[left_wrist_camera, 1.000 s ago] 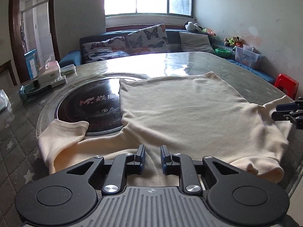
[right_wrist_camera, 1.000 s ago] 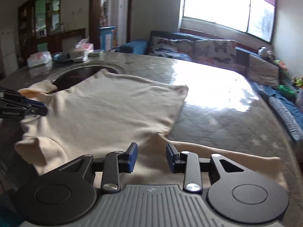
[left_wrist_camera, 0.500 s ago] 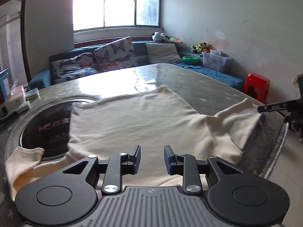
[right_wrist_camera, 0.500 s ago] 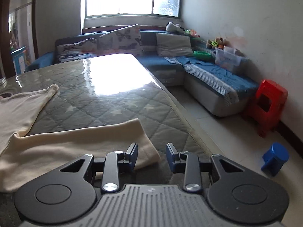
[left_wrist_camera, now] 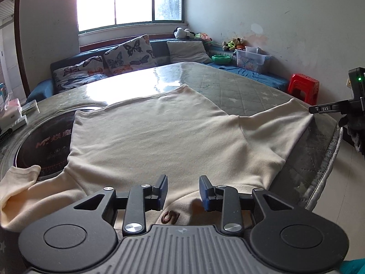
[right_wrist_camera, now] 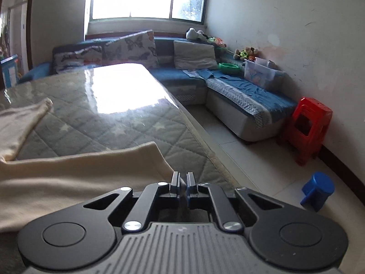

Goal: Fold clothes

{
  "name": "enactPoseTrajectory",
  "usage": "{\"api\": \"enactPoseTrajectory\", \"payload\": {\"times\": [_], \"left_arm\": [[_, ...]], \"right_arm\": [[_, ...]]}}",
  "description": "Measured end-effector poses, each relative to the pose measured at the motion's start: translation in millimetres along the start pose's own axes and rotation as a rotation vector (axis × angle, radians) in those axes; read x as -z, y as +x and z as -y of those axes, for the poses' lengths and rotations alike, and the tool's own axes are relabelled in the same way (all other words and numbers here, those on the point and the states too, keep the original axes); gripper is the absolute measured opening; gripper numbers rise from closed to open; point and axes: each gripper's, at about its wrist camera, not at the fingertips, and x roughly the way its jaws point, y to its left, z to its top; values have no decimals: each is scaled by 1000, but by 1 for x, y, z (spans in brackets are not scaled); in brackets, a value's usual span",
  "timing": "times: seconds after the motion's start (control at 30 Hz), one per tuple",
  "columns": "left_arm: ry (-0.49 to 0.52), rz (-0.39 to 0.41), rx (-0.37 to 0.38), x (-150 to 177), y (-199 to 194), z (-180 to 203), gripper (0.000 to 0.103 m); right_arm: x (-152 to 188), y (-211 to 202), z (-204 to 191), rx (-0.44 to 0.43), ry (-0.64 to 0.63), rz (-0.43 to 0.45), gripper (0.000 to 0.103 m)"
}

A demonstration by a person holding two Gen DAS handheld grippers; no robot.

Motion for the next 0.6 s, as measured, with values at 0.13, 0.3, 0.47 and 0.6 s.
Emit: {"api": "enactPoseTrajectory", "payload": {"times": [0.13, 0.3, 0.47, 0.6], "left_arm": [[-30, 16, -3, 1, -9, -7, 33], [-82, 33, -47, 2, -18, -23, 38], [-131, 45, -102, 1, -27, -44, 40], [-169, 56, -119, 2, -36, -61, 40]], "right_arm": [[-9, -15, -4, -28, 2, 33, 15], [-24, -32, -36, -224, -33, 47, 30], [-32, -49, -96, -440, -150, 69, 36], [-36, -60, -149, -600, -248, 69, 42]]}}
